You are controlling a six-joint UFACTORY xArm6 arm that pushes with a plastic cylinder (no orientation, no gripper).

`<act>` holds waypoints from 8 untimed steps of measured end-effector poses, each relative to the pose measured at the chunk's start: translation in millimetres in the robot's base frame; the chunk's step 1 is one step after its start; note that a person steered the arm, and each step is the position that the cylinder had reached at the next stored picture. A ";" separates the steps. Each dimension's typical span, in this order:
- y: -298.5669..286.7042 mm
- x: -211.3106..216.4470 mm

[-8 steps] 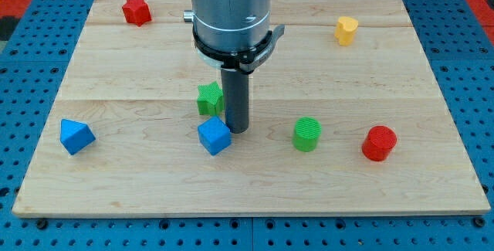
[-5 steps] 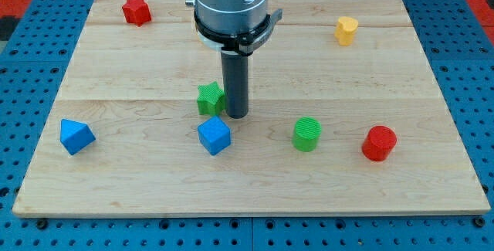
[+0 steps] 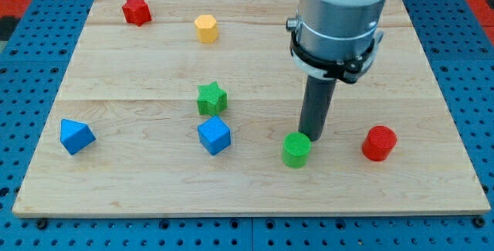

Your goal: Push the green circle to the green star

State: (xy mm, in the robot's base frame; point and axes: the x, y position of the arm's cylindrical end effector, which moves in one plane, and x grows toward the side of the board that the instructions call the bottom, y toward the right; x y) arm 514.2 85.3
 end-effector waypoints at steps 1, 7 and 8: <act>41.4 4.6; -102.7 2.6; -139.8 25.0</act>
